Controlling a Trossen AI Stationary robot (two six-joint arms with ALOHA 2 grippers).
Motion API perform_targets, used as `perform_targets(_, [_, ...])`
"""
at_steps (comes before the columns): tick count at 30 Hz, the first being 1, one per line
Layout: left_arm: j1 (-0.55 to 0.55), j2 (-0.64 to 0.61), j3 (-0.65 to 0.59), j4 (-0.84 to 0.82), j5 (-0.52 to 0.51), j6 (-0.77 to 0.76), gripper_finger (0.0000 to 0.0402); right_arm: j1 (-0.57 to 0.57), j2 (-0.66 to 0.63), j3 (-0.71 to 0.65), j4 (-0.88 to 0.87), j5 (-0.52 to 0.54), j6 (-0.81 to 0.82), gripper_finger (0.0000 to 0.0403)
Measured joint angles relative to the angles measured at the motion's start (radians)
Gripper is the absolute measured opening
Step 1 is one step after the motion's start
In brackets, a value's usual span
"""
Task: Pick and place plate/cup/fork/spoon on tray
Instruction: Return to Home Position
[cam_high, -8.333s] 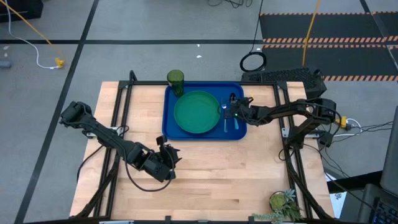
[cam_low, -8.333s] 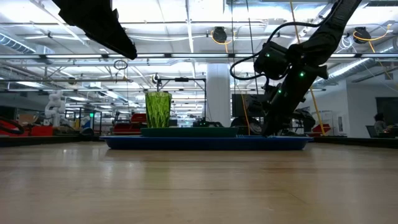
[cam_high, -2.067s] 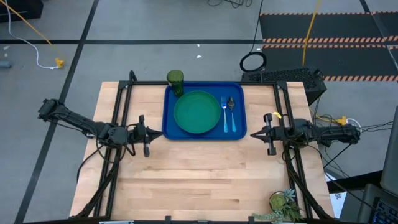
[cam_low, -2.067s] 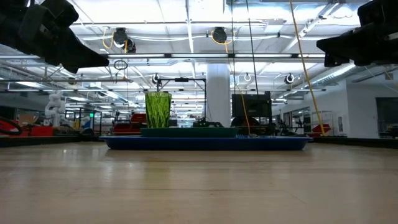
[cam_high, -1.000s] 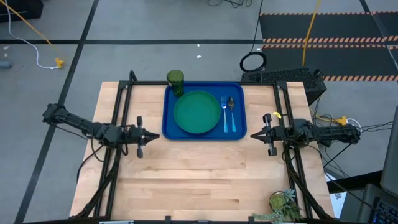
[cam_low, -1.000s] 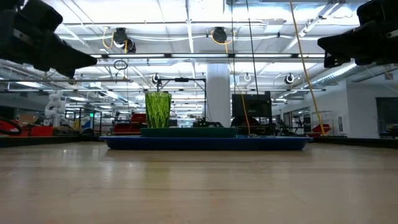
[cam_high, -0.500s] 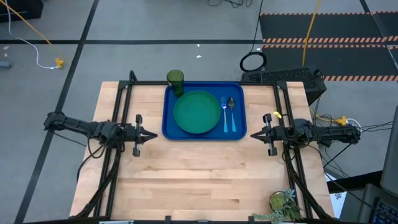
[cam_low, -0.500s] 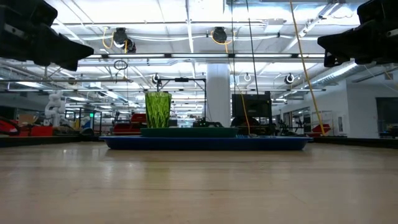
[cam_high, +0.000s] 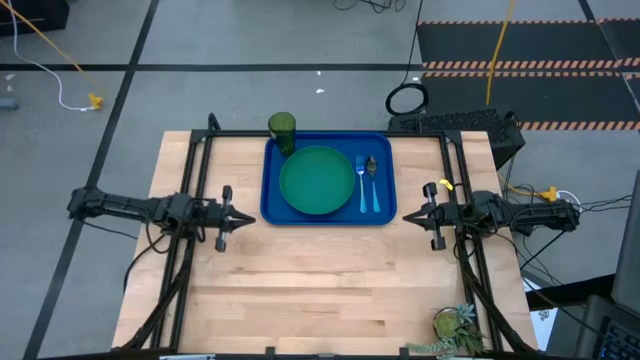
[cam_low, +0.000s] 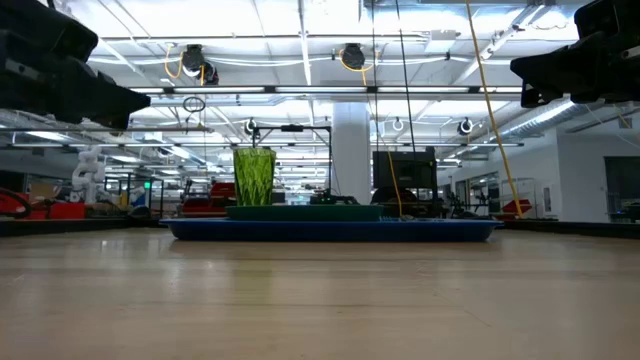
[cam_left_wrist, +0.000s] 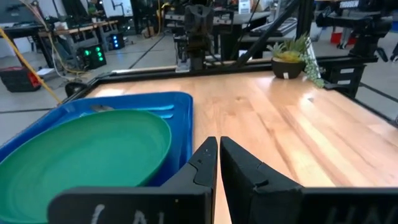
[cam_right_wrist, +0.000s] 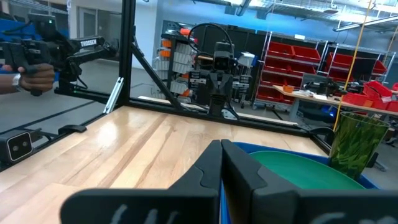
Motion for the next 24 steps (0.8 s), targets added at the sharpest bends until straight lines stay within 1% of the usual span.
perform_targets(5, [0.016, 0.000, -0.002, -0.034, 0.004, -0.001, 0.0024, 0.000, 0.000, 0.000, 0.000, 0.000, 0.000, 0.0000])
perform_targets(9, [0.028, -0.005, -0.002, -0.022, 0.007, 0.002, 0.0024, 0.000, 0.000, 0.000, 0.000, 0.000, 0.000, 0.0000])
perform_targets(13, [0.044, -0.054, -0.002, -0.021, 0.008, 0.001, 0.0024, 0.000, 0.000, 0.000, 0.000, 0.000, 0.000, 0.0000])
perform_targets(20, [0.048, -0.179, 0.010, -0.089, 0.045, 0.004, 0.0024, 0.000, 0.000, 0.000, 0.001, 0.000, 0.000, 0.0000])
perform_targets(24, [0.048, -0.184, 0.017, -0.104, 0.033, 0.019, 0.0024, 0.000, 0.000, 0.000, 0.001, 0.000, 0.000, 0.0000])
